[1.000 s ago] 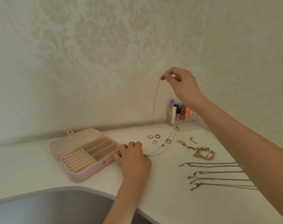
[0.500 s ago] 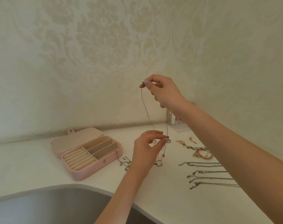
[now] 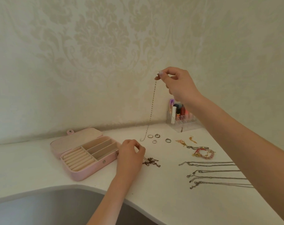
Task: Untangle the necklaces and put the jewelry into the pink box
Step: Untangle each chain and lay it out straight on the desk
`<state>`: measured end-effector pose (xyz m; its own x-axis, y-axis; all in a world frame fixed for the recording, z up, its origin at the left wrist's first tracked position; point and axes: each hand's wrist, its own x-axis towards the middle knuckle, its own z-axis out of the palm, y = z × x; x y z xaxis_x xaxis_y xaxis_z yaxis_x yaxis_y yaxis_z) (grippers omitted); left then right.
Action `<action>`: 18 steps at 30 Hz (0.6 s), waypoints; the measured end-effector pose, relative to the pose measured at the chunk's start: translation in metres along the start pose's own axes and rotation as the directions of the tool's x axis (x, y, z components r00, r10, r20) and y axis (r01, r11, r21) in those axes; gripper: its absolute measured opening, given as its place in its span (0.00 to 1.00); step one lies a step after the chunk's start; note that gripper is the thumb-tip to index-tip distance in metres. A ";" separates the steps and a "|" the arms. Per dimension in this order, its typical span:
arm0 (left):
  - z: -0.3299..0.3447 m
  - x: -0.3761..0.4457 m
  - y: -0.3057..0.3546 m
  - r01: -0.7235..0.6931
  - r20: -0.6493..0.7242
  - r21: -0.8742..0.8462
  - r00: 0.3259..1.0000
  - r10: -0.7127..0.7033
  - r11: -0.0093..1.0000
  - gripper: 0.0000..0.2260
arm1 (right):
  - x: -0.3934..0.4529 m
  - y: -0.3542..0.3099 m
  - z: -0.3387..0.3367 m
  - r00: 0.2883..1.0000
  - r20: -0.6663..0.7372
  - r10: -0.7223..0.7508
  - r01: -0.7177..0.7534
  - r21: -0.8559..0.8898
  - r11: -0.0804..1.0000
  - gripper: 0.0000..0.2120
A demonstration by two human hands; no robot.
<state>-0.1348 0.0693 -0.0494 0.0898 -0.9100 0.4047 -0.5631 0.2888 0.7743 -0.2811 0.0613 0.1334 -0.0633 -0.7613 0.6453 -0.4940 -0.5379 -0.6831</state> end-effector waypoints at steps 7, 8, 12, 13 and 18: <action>-0.006 -0.014 0.027 -0.138 -0.006 -0.106 0.990 0.138 0.985 0.16 | -0.008 0.004 -0.002 0.981 0.179 0.081 -0.084 0.009 0.996 0.11; -0.008 -0.015 0.036 -0.116 0.022 -0.221 0.992 0.124 0.968 0.18 | -0.011 0.005 -0.003 0.973 0.211 0.088 -0.087 -0.016 0.996 0.11; -0.015 -0.008 0.067 -0.056 0.209 -0.460 0.963 0.169 0.886 0.29 | -0.021 0.005 -0.008 0.924 0.366 0.116 -0.113 -0.027 0.993 0.11; -0.014 -0.006 0.072 -0.048 0.231 -0.487 0.956 0.182 0.872 0.29 | -0.024 0.005 -0.010 0.914 0.388 0.121 -0.118 -0.030 0.993 0.11; -0.009 -0.011 0.079 -0.034 0.212 -0.598 0.957 0.199 0.801 0.09 | -0.033 0.011 -0.022 0.953 0.269 0.136 -0.159 0.064 0.985 0.07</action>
<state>-0.1729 0.1049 0.0117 -0.2007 -0.8763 0.4379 0.0374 0.4398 0.8973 -0.3035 0.0891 0.1122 0.1056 -0.8966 0.4301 -0.4209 -0.4321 -0.7975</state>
